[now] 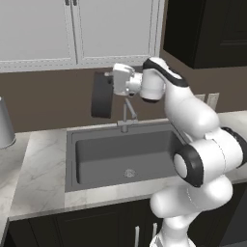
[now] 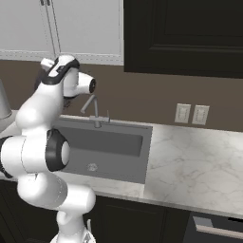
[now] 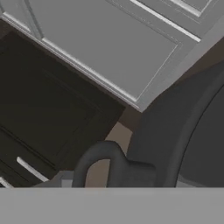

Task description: Dump the garlic from the pot into the sink. Then turn on the water and wash the garlic. Then turn off the water and put the garlic back in the pot.

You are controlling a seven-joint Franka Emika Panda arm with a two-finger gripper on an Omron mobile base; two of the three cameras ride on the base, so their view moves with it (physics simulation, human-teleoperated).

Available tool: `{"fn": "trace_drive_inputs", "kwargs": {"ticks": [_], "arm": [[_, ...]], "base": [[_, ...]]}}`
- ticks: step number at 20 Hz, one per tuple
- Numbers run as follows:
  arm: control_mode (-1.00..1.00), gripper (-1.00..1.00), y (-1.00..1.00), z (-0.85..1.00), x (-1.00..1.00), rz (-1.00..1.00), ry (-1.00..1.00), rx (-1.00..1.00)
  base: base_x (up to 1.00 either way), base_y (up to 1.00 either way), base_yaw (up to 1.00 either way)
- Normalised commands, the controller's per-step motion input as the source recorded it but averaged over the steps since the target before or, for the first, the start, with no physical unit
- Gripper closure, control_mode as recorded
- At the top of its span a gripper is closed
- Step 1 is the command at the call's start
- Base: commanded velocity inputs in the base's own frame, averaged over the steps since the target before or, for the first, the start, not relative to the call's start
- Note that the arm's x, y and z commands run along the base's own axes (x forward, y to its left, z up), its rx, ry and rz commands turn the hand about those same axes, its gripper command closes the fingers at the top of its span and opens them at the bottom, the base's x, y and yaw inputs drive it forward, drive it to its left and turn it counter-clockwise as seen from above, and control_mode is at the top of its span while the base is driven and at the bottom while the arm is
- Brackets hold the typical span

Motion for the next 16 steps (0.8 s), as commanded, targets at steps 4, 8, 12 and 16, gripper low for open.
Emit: {"fn": "trace_drive_inputs", "kwargs": {"ticks": [4, 8, 12, 16], "arm": [[-1.00, 1.00, -0.34, -0.02, 0.23, 0.00, 0.01, 0.23], [-1.00, 1.00, -0.38, -0.02, 0.14, 0.00, 0.04, 0.23], [-1.00, 1.00, -0.28, -0.01, 0.23, 0.00, 0.06, 0.20], [-1.00, 1.00, -0.14, 0.00, 0.29, 0.00, 0.02, 0.19]], "base": [[0.00, 0.00, 0.00], [0.00, 0.00, 0.00], [0.00, 0.00, 0.00], [0.00, 0.00, 0.00]]}}
